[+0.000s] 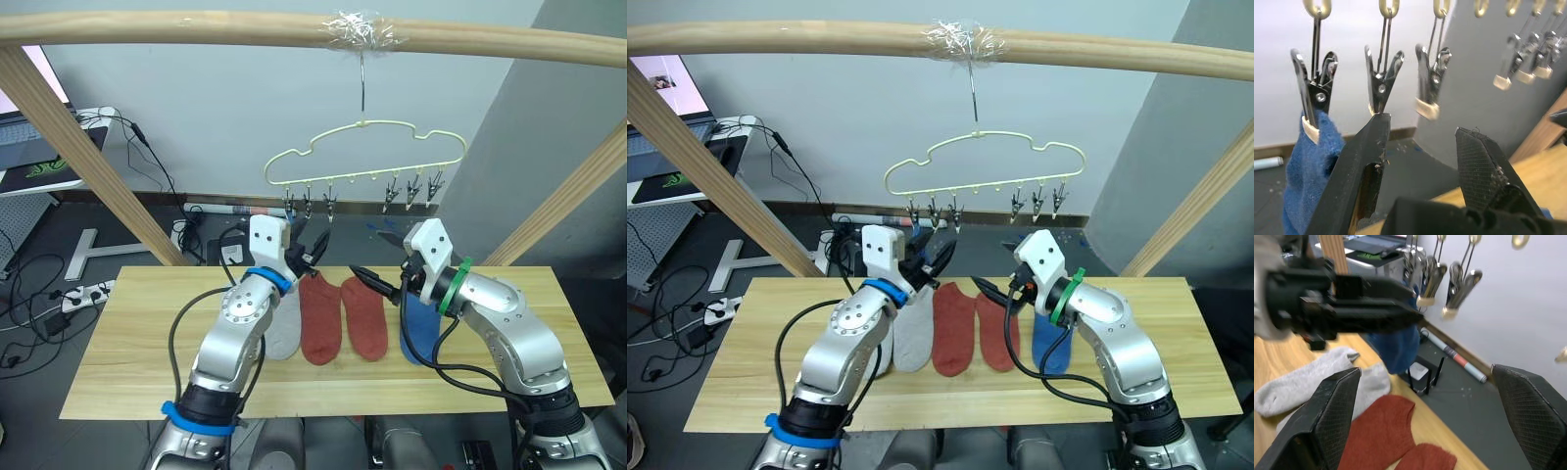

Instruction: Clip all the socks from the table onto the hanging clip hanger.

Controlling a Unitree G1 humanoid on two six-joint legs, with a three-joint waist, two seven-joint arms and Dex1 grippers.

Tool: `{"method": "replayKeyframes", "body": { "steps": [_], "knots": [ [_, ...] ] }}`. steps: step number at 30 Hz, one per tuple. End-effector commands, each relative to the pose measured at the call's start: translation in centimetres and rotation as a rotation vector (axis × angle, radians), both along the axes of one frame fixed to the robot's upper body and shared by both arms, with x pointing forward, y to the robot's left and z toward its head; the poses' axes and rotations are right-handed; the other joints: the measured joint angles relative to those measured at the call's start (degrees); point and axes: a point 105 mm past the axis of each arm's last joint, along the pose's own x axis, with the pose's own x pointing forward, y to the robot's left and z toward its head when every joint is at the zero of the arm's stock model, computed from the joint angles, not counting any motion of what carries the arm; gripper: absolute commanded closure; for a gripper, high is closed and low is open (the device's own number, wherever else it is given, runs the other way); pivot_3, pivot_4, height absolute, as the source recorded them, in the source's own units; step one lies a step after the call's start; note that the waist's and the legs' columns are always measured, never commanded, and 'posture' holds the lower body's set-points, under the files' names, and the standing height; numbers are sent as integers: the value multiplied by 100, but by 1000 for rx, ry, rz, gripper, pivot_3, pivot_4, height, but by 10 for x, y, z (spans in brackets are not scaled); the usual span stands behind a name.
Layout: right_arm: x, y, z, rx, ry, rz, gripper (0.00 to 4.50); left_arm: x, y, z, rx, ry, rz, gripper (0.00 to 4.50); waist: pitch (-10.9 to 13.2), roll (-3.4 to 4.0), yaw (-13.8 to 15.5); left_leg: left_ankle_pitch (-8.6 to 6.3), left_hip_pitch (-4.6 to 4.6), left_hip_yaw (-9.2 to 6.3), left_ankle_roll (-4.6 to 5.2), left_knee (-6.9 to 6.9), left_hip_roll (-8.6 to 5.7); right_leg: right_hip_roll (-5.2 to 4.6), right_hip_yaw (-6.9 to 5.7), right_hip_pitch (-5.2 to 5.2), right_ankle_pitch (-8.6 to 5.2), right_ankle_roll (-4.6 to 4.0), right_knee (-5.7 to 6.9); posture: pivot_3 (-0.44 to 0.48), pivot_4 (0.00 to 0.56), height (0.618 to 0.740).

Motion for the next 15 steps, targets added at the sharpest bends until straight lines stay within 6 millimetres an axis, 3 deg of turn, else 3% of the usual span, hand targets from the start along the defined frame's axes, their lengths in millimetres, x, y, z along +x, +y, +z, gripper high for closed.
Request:
{"method": "replayKeyframes", "body": {
  "steps": [1,6,15],
  "knots": [
    [-6,4,26,38,-77,32,0,8,4,10,5,-69,81,2113,0,0,-11,0,1,0,0,-1,0,0,0,0,0,0,2,275,180,740],
    [-7,5,37,40,-102,46,0,21,8,11,-7,-89,162,2113,-1,-1,-4,1,3,-2,1,3,-1,0,-3,5,2,0,5,268,176,740],
    [-6,7,46,49,-118,41,0,36,-1,16,-25,-111,160,2113,-3,-2,3,1,4,-4,1,3,-1,0,-5,8,4,-1,7,256,168,740]
  ]
}}
